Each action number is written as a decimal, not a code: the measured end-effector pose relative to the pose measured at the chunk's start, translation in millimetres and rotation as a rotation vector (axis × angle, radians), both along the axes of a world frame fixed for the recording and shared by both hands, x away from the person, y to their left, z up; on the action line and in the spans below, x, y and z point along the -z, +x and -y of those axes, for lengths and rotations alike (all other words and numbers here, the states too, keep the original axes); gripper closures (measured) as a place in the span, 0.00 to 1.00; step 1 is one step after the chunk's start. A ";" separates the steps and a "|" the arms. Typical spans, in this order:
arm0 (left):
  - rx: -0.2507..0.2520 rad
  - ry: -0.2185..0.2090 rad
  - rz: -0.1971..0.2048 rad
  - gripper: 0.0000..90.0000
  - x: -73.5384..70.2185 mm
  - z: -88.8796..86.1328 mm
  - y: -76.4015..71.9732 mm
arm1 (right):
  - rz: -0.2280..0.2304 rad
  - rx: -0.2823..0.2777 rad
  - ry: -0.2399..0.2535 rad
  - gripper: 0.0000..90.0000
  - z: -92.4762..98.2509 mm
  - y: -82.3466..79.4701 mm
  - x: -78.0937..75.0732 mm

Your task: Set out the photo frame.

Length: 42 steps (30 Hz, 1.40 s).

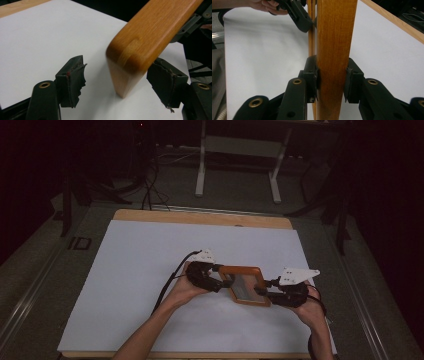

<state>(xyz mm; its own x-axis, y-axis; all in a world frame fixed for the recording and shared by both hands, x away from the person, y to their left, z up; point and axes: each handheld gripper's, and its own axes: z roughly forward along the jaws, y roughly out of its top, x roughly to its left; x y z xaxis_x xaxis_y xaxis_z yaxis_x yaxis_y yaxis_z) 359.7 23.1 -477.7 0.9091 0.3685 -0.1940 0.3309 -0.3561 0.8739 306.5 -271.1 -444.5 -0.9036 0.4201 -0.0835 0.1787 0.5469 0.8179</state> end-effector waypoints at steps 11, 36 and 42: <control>0.047 0.024 -0.008 0.40 11.7 22.2 -2.6 | -0.002 0.016 -0.007 0.76 3.5 -0.1 1.2; 0.054 0.023 0.003 0.62 12.4 28.8 -12.9 | -0.041 0.059 -0.011 0.72 13.4 3.2 4.7; 0.066 -0.011 -0.006 0.65 7.2 25.1 -14.8 | -0.054 0.056 0.032 0.71 17.7 3.9 3.3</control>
<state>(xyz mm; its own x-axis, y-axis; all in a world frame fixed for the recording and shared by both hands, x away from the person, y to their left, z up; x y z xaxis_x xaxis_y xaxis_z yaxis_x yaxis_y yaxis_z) 344.8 -2.0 -484.9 0.9303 0.3053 -0.2033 0.3122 -0.3680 0.8759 310.4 -288.8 -447.8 -0.8813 0.4720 -0.0207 0.2529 0.5084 0.8231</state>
